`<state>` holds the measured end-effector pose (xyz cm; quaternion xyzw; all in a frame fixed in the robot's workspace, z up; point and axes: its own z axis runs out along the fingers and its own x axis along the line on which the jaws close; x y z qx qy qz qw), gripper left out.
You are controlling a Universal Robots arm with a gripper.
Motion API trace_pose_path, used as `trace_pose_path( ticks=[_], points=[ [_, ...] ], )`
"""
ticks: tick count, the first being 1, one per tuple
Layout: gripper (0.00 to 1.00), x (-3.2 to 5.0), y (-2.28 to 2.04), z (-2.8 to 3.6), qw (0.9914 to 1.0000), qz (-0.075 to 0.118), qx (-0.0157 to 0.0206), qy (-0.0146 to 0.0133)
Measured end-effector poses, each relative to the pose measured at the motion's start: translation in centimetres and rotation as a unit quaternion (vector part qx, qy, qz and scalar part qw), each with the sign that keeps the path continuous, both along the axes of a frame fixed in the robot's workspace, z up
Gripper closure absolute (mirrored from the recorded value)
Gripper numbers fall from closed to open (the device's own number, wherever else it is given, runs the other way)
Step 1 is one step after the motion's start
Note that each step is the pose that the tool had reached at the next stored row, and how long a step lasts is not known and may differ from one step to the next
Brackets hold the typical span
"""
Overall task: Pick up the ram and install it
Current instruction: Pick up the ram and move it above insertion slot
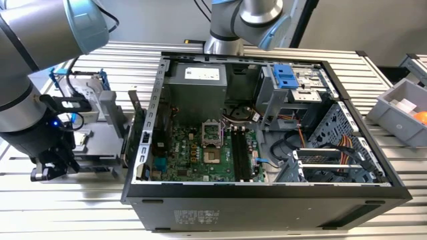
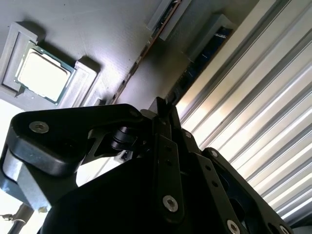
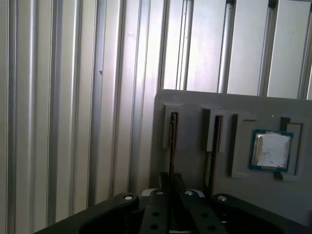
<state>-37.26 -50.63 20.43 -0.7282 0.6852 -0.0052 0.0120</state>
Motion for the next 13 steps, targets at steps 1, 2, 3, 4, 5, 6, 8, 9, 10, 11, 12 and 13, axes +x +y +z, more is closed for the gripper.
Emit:
trace_pose_path(
  ticks=[1, 2, 3, 4, 5, 6, 8, 9, 10, 11, 12, 13],
  points=[
    [1.0, 0.0, 0.0, 0.07, 1.0, 0.0, 0.0, 0.0],
    [1.0, 0.0, 0.0, 0.13, 1.0, 0.0, 0.0, 0.0],
    [1.0, 0.0, 0.0, 0.21, 1.0, 0.0, 0.0, 0.0],
    [1.0, 0.0, 0.0, 0.28, 1.0, 0.0, 0.0, 0.0],
    [1.0, 0.0, 0.0, 0.35, 1.0, 0.0, 0.0, 0.0],
    [1.0, 0.0, 0.0, 0.42, 1.0, 0.0, 0.0, 0.0],
    [1.0, 0.0, 0.0, 0.58, 1.0, 0.0, 0.0, 0.0],
    [1.0, 0.0, 0.0, 0.66, 1.0, 0.0, 0.0, 0.0],
    [1.0, 0.0, 0.0, 0.75, 1.0, 0.0, 0.0, 0.0],
    [1.0, 0.0, 0.0, 0.84, 1.0, 0.0, 0.0, 0.0],
    [1.0, 0.0, 0.0, 0.94, 1.0, 0.0, 0.0, 0.0],
    [1.0, 0.0, 0.0, 1.05, 1.0, 0.0, 0.0, 0.0]
  ],
)
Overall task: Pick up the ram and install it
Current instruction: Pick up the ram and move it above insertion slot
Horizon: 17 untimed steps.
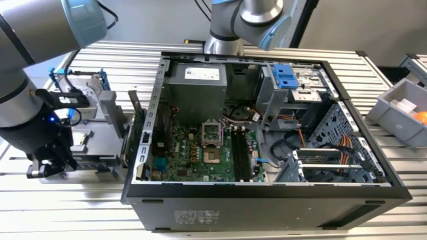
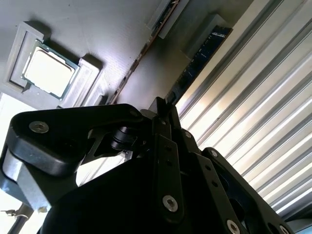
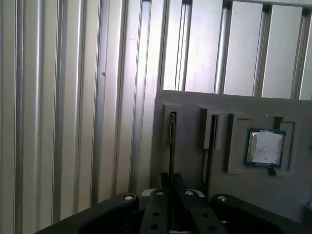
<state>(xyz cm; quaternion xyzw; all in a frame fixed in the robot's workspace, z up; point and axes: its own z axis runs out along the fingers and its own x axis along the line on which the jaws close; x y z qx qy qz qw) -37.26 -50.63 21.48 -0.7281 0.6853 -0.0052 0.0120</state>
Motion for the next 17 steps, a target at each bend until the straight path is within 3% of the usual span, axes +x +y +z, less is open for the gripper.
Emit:
trace_pose_path(
  ticks=[17],
  points=[
    [1.0, 0.0, 0.0, 1.59, 1.0, 0.0, 0.0, -0.0001]
  ],
)
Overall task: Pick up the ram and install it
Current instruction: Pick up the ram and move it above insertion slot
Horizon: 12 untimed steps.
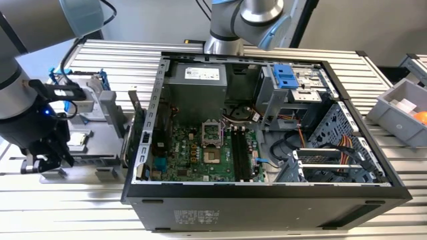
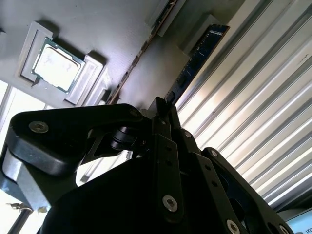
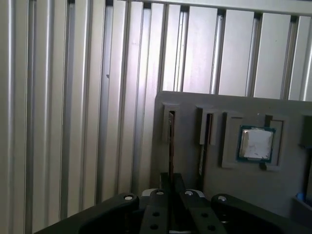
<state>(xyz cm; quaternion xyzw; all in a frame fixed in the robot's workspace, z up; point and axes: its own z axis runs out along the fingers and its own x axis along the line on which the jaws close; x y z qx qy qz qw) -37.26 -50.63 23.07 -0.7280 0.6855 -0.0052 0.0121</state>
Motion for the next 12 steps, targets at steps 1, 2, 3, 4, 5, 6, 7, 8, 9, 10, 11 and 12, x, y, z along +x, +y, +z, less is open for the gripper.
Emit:
trace_pose_path(
  ticks=[1, 2, 3, 4, 5, 6, 7, 8, 9, 10, 11, 12],
  points=[
    [1.0, 0.0, 0.0, 0.08, 1.0, 0.0, 0.0, 0.0001],
    [1.0, 0.0, 0.0, 0.15, 1.0, 0.0, 0.0, 0.0],
    [1.0, 0.0, 0.0, 0.22, 1.0, 0.0, 0.0, 0.0],
    [1.0, 0.0, 0.0, 0.28, 1.0, 0.0, 0.0, 0.0],
    [1.0, 0.0, 0.0, 0.34, 1.0, -0.001, 0.0, 0.0],
    [1.0, 0.0, 0.0, 0.38, 1.0, -0.001, 0.0, 0.0],
    [1.0, 0.0, 0.0, 0.4, 1.0, -0.001, 0.0001, -0.0001],
    [1.0, 0.0, 0.0, 0.44, 1.0, -0.002, 0.0001, -0.0001],
    [1.0, 0.0, 0.0, 0.48, 0.99999, -0.004, 0.0, 0.0],
    [1.0, 0.0, 0.0, 0.5, 0.99999, -0.005, 0.0, 0.0],
    [1.0, 0.0, 0.0, 0.53, 0.99998, -0.007, 0.0, 0.0],
    [1.0, 0.0, 0.0, 0.57, 0.99996, -0.008, 0.0, 0.0001]
  ],
)
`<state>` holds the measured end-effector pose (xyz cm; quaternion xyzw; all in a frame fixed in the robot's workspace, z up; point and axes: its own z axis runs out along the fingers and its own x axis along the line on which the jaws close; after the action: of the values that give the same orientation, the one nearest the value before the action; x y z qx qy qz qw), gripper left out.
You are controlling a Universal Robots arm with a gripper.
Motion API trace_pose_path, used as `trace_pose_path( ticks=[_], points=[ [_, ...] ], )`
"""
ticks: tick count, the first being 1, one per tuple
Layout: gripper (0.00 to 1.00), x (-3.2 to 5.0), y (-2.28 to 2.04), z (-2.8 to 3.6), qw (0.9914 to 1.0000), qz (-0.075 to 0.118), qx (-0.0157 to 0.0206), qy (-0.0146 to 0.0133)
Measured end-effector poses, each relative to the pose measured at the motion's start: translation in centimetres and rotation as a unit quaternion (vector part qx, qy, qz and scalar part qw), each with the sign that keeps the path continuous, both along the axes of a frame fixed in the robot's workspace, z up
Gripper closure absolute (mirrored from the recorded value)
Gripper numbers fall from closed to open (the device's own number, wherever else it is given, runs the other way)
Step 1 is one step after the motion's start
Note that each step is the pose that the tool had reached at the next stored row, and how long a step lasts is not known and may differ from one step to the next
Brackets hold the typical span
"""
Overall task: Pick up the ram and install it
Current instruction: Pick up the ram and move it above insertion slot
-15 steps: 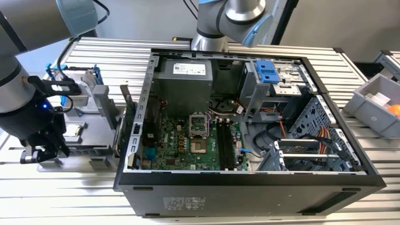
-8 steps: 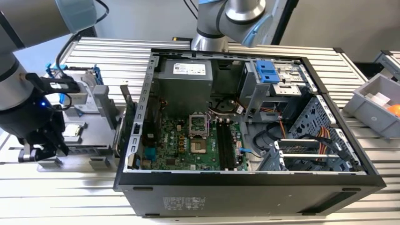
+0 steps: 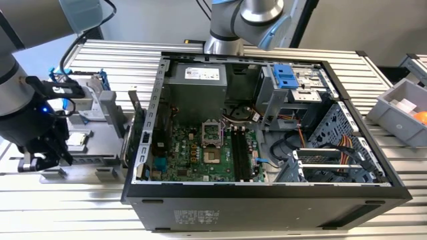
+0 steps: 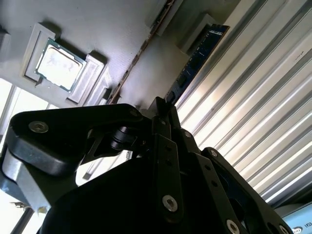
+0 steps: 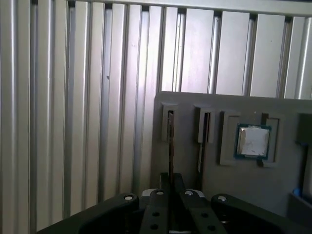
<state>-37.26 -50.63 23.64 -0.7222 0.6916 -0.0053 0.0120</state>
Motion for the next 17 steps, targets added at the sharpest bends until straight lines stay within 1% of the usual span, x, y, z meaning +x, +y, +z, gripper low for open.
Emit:
trace_pose_path(
  ticks=[7, 17],
  points=[
    [1.0, 0.0, 0.0, 0.37, 0.99992, -0.013, 0.0, 0.0],
    [1.0, 0.0, 0.0, 1.23, 0.9998, -0.02, 0.0, 0.0]
  ],
)
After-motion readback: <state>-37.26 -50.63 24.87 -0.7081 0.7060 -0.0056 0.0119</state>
